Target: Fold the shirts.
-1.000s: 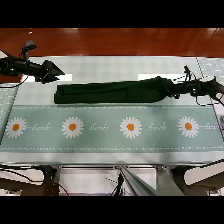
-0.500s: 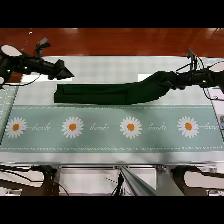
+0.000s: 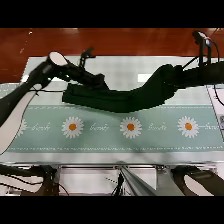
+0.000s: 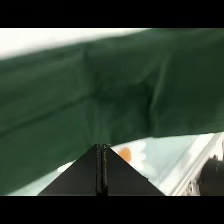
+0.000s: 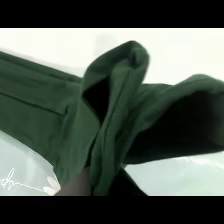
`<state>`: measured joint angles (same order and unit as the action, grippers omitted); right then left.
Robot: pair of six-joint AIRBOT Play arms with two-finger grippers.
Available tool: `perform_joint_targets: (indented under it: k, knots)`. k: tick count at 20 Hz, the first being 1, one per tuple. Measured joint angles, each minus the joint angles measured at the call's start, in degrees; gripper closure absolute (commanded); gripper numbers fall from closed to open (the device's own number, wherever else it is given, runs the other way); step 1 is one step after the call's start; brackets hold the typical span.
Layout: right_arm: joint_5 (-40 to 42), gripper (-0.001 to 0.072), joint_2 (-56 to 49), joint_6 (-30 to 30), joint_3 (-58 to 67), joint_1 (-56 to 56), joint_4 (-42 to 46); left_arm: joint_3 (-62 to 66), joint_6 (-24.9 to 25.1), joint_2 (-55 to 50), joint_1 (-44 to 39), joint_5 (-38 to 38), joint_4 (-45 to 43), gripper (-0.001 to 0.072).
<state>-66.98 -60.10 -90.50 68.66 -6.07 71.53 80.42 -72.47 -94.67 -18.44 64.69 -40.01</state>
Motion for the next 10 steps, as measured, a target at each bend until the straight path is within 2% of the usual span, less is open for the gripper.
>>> perform_joint_targets:
  k: [4, 10]
  knots:
    - [-0.8, 0.0682, 5.7, -7.1, 0.0, -5.3, 5.5, -7.2, -0.4, -0.1, -7.3, -3.5, 0.7, 0.0682]
    - [-5.2, 0.0682, 11.1, -15.4, 0.0, -13.9, 8.7, -11.5, -0.4, -0.5, -14.9, -12.1, 3.6, 0.0682]
